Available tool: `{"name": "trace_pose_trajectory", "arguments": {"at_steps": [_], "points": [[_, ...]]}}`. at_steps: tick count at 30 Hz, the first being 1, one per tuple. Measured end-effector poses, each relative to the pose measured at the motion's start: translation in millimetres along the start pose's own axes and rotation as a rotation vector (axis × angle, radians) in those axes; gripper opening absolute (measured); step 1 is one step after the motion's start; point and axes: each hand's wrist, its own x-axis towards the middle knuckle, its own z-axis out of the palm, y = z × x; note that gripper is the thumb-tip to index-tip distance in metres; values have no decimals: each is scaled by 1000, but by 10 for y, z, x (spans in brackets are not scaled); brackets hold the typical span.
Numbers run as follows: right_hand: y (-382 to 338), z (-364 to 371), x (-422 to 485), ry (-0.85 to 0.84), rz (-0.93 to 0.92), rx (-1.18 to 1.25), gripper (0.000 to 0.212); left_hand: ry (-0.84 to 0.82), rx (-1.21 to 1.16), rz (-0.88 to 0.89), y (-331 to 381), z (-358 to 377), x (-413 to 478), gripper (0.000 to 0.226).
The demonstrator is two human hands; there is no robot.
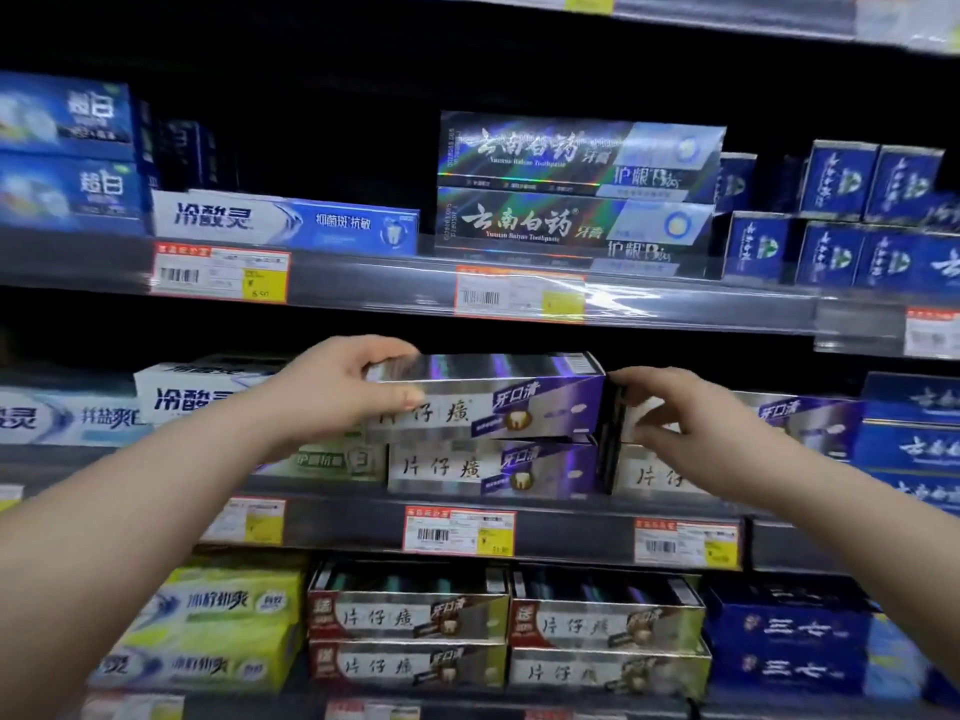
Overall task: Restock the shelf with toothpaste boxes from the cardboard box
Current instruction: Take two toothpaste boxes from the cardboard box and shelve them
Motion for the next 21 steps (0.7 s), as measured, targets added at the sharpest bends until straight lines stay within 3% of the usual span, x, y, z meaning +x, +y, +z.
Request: {"name": "trace_pose_trajectory", "arguments": {"at_steps": [9, 17, 21], "points": [[150, 90, -119, -22, 54, -22, 46, -144, 76, -49, -12, 208, 374, 52], [80, 264, -118, -38, 96, -9, 52, -74, 462, 90, 102, 277, 308, 42], [9, 286, -111, -79, 101, 3, 49, 45, 600, 163, 61, 338, 259, 45]]}}
